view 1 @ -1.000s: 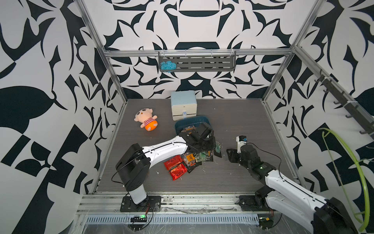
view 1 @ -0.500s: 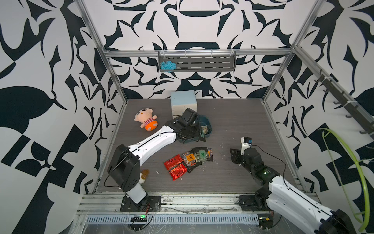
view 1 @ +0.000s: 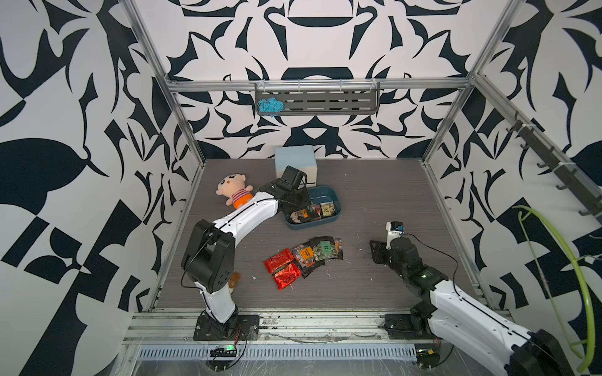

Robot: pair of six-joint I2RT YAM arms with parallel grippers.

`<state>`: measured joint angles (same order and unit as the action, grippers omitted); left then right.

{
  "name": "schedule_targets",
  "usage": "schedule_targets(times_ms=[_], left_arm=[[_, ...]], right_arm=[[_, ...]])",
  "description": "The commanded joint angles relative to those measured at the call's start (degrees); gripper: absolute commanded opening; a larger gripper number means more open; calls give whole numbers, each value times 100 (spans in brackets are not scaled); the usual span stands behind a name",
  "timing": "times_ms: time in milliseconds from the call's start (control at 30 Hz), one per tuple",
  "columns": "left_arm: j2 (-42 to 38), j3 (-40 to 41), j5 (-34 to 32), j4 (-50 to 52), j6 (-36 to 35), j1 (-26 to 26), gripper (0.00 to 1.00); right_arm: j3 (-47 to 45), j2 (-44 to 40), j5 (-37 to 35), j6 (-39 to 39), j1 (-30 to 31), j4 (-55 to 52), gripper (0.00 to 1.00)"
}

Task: Put the tea bags into the storage box
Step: Place the tea bag in the storage box.

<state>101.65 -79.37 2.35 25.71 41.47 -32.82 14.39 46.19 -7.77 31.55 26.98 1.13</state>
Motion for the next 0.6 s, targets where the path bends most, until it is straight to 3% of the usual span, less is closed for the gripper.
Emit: schedule_targets(times_ms=[0, 400, 567], left_arm=[[179, -155, 85, 30, -103, 40, 0], [671, -377, -99, 82, -400, 96, 0], [693, -362, -127, 156, -446, 91, 14]], right_arm=[[108, -23, -39, -26, -4, 184, 40], [118, 39, 19, -46, 0, 221, 40], [125, 74, 56, -58, 0, 237, 40]])
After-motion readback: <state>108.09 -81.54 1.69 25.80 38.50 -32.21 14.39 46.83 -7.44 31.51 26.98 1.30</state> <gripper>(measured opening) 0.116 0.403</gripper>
